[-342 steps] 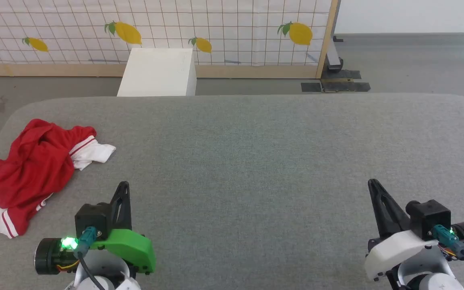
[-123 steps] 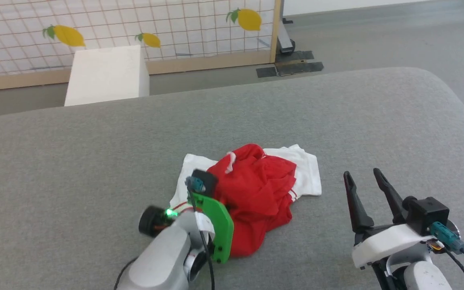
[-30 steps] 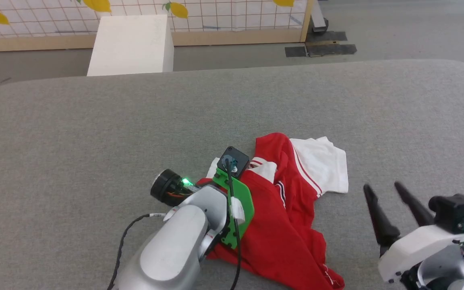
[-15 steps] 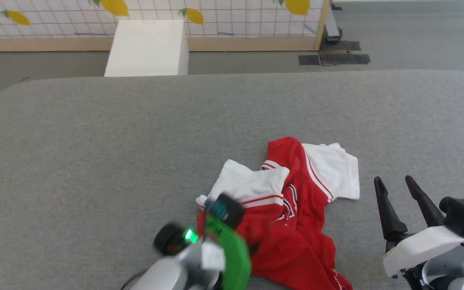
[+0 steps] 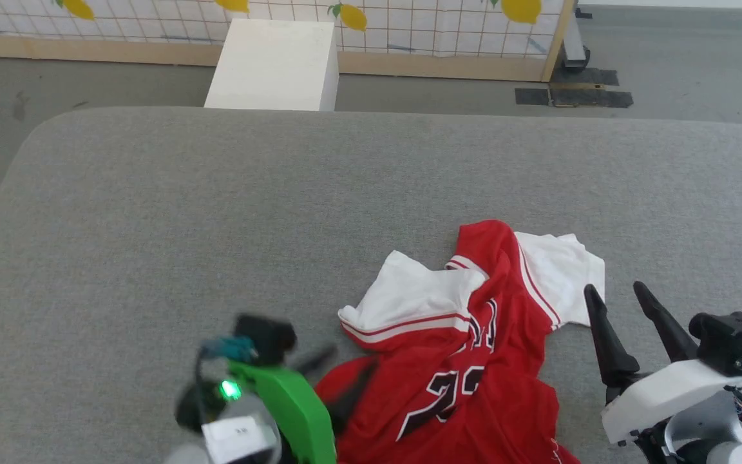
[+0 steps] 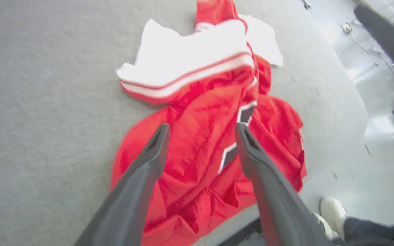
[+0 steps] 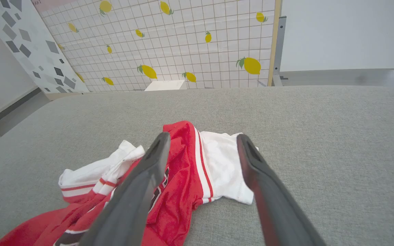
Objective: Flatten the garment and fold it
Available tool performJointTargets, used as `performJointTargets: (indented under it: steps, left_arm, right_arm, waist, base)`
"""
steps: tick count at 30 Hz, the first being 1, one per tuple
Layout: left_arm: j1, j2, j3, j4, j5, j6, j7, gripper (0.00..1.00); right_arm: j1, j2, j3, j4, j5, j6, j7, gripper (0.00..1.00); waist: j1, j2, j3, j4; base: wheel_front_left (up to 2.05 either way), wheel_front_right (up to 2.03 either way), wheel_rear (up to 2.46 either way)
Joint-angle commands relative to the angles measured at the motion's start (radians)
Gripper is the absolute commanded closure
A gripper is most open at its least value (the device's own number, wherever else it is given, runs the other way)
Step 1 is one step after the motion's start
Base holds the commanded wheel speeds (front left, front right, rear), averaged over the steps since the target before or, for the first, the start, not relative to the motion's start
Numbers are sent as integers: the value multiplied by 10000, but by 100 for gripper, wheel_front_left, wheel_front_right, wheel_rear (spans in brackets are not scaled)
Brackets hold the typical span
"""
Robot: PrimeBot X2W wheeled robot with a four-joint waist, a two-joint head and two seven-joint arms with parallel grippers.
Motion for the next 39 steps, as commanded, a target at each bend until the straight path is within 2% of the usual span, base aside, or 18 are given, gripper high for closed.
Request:
performJointTargets:
  steps: [1, 5, 9, 14, 21, 22, 23, 24, 27, 30, 34, 39]
  left_arm:
    - [-564, -73, 252, 106, 494, -18, -736, 0]
    - [-1558, -617, 309, 1196, 1340, -11, -2353, 0]
    - [-2466, -1362, -96, 2595, 1506, -197, -2967, 0]
    - [-3394, -1721, -840, 4103, 1651, -282, -2222, 0]
    - [-4025, -1552, -1277, 5057, 2314, 391, -770, 0]
    - [-4047, -1524, -1290, 5067, 2318, 429, -632, 18]
    - [-4062, -1503, -1298, 5058, 2304, 429, -550, 73]
    - [-4074, -1479, -1300, 5046, 2274, 417, -481, 100]
    - [-4093, -1421, -1312, 5036, 2204, 360, -380, 100]
    - [-4214, -1460, -1165, 4934, 2181, 397, -850, 100]
    - [-4502, -1626, -741, 4652, 2107, 487, -2239, 100]
    - [-4406, -1585, 141, 4048, 1965, 848, -3976, 100]
  right_arm:
    - [-225, 8, 54, 7, 72, -15, -1, 0]
    - [-321, 8, 144, -12, 65, -15, -58, 0]
    - [-381, 8, 234, 46, 120, -15, -106, 0]
    - [-398, 9, 352, 190, 180, -15, -189, 0]
    - [-336, 9, 376, 305, 236, -15, -298, 0]
    - [-326, 9, 376, 320, 246, -15, -315, 0]
    - [-320, 9, 374, 332, 253, -15, -329, 0]
    - [-312, 9, 371, 350, 261, -15, -345, 0]
    - [-314, 9, 356, 392, 291, -15, -378, 0]
    - [-362, 9, 303, 379, 295, -15, -404, 0]
    - [-403, 9, 241, 376, 247, -15, -385, 0]
    - [-370, 9, 143, 328, 249, -15, -353, 0]
  waist:
    - [0, 0, 9, -153]
    - [0, 0, 117, -557]
    - [0, 0, 242, -1055]
    - [0, 0, 357, -1665]
    - [0, 0, 383, -2128]
    - [0, 0, 384, -2148]
    - [0, 0, 386, -2155]
    - [0, 0, 384, -2152]
    - [0, 0, 378, -2069]
    - [0, 0, 396, -1852]
    - [0, 0, 315, -1488]
    - [0, 0, 202, -971]
  base:
    - [0, 0, 0]
    - [0, 0, 0]
    - [0, 0, 0]
    - [0, 0, 0]
    - [0, 0, 0]
    - [0, 0, 0]
    - [0, 0, 0]
    - [0, 0, 0]
    - [0, 0, 0]
    - [0, 0, 0]
    - [0, 0, 0]
    - [0, 0, 0]
